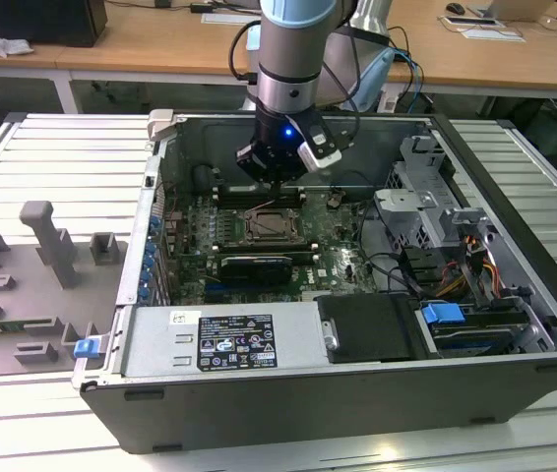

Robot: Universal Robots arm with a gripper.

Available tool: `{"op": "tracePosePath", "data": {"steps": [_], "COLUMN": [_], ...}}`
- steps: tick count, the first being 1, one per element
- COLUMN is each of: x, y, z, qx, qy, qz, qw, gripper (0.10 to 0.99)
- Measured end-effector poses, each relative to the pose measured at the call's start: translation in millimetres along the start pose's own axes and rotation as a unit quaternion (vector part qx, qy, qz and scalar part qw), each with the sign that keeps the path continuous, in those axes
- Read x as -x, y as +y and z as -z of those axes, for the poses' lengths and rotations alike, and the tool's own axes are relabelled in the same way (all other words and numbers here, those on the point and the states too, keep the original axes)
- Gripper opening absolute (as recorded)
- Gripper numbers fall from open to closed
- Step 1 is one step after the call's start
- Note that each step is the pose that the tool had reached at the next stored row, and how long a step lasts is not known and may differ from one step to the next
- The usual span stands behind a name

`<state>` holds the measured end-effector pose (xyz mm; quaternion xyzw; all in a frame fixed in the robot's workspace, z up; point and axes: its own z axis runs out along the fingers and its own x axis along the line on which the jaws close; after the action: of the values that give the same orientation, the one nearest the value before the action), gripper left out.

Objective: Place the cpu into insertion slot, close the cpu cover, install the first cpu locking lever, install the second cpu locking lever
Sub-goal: 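Install the first cpu locking lever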

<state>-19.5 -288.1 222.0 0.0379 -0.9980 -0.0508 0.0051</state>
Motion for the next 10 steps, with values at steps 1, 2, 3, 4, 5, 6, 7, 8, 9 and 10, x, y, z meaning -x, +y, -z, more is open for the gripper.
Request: {"op": "tracePosePath", "data": {"steps": [1, 2, 3, 4, 5, 6, 7, 8, 9, 10], "x": [1.2, 3.0, 4.1, 4.6, 5.1, 5.1, 5.2, 5.3, 5.4, 5.6], "y": [-0.2, -0.5, -0.7, -0.8, -1.0, -1.1, -1.3, -1.4, -1.4, -1.6], "z": [-1.1, -2.5, -3.7, -4.8, -6.2, -7.3, -8.4, -9.3, -9.9, -10.9], "qx": [0.0, 0.0, 0.0, 0.0, 0.0, 0.0, 0.0, 0.0, 0.0, 0.0], "qy": [0.0, 0.0, 0.0, 0.0, 0.0, 0.0, 0.0, 0.0, 0.0, 0.0], "qz": [0.0, 0.0, 0.0, 0.0, 0.0, 0.0, 0.0, 0.0, 0.0, 0.0], "qw": [1.0, 1.0, 1.0, 1.0, 1.0, 1.0, 1.0, 1.0, 1.0, 1.0], "gripper": [0.106, 0.106, 0.106, 0.106, 0.106, 0.106, 0.106, 0.106, 0.106, 0.106]}}
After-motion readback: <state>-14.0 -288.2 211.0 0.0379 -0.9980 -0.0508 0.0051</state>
